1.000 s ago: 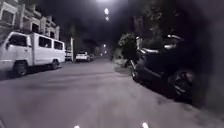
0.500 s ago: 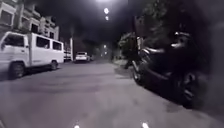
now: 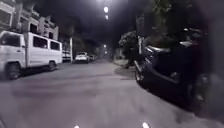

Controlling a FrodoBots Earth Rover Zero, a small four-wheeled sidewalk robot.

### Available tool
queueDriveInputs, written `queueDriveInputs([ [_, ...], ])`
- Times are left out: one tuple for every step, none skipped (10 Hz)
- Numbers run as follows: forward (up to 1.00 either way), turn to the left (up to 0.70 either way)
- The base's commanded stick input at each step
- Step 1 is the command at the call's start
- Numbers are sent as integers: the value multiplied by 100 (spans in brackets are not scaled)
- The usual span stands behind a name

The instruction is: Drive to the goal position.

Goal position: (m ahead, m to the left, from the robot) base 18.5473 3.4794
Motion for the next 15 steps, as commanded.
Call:
queueDriveInputs([
  [50,0],
  [50,0],
  [50,0],
  [50,0],
  [50,0],
  [50,0],
  [50,0],
  [50,0],
  [50,0],
  [50,0],
  [36,0],
  [30,0],
  [30,0],
  [30,0],
  [30,0],
])
